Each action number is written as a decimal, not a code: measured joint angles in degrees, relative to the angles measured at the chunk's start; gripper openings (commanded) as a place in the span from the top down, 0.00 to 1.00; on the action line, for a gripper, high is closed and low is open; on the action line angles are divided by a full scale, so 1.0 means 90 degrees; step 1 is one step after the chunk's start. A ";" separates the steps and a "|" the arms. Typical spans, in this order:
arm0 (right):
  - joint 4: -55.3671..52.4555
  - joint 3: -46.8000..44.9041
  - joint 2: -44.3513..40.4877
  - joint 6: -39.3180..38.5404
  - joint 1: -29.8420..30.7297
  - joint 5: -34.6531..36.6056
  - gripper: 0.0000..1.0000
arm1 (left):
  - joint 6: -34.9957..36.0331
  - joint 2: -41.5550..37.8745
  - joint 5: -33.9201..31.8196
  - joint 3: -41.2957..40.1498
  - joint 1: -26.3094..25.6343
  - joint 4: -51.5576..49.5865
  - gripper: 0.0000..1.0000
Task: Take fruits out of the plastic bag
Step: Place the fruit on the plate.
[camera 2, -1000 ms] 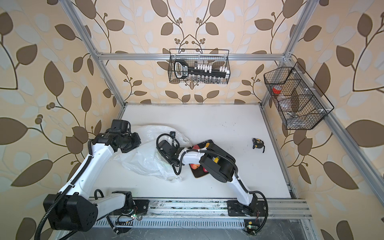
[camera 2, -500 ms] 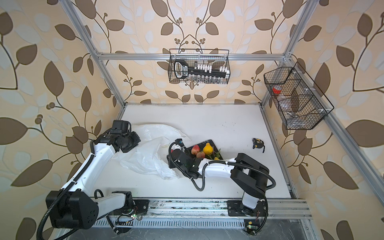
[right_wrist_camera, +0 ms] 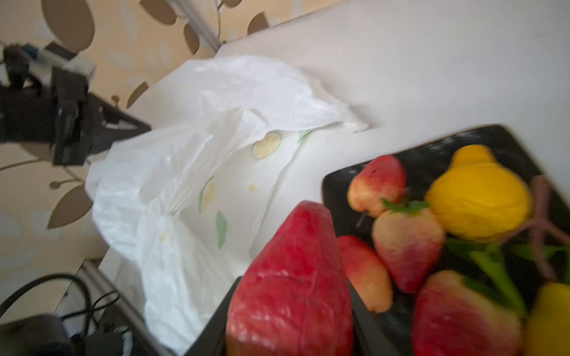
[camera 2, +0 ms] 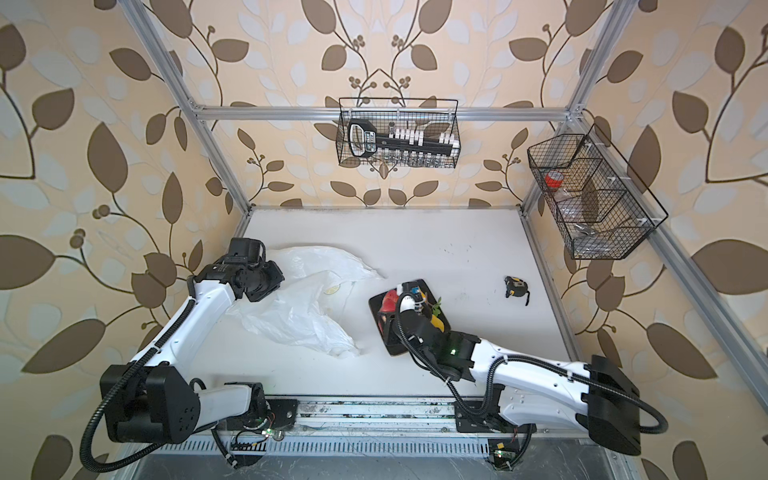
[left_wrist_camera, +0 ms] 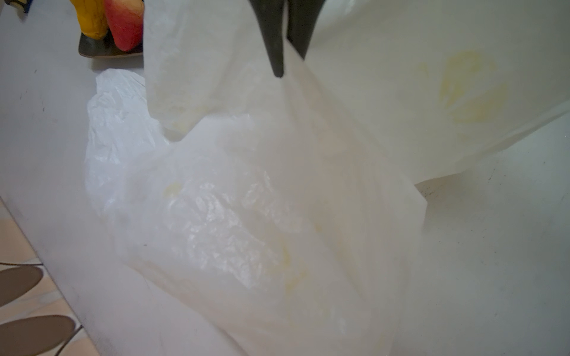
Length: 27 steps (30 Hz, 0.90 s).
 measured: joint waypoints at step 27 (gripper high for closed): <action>0.0413 -0.0459 0.0801 -0.0459 -0.1756 -0.0967 0.28 | 0.0585 0.2183 0.0610 0.1319 -0.0039 -0.0007 0.89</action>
